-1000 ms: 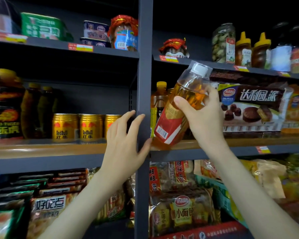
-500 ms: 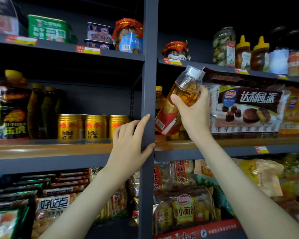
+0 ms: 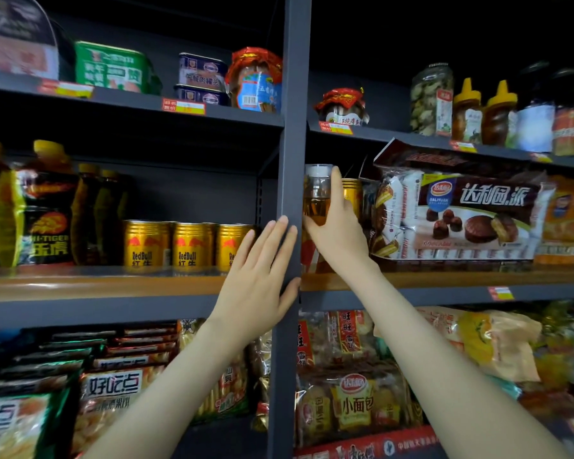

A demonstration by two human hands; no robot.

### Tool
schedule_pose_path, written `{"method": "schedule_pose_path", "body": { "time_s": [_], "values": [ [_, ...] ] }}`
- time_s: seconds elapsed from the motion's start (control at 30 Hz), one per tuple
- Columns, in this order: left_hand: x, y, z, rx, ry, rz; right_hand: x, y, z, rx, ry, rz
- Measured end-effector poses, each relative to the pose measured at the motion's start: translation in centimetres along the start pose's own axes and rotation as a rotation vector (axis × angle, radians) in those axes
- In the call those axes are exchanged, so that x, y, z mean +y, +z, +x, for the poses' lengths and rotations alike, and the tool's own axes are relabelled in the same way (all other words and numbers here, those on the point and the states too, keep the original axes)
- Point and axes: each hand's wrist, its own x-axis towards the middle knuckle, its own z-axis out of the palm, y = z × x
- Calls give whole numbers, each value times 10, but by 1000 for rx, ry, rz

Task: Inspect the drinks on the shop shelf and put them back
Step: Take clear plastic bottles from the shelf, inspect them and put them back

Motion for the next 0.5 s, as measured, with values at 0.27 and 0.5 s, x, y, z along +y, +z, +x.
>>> {"method": "schedule_pose_path", "body": {
  "time_s": [0.27, 0.5],
  "values": [
    [1, -7, 0, -65, -19, 56, 8, 2, -13, -165, 50, 8],
    [-12, -32, -16, 17, -147, -59, -14, -8, -45, 49, 29, 5]
  ]
}}
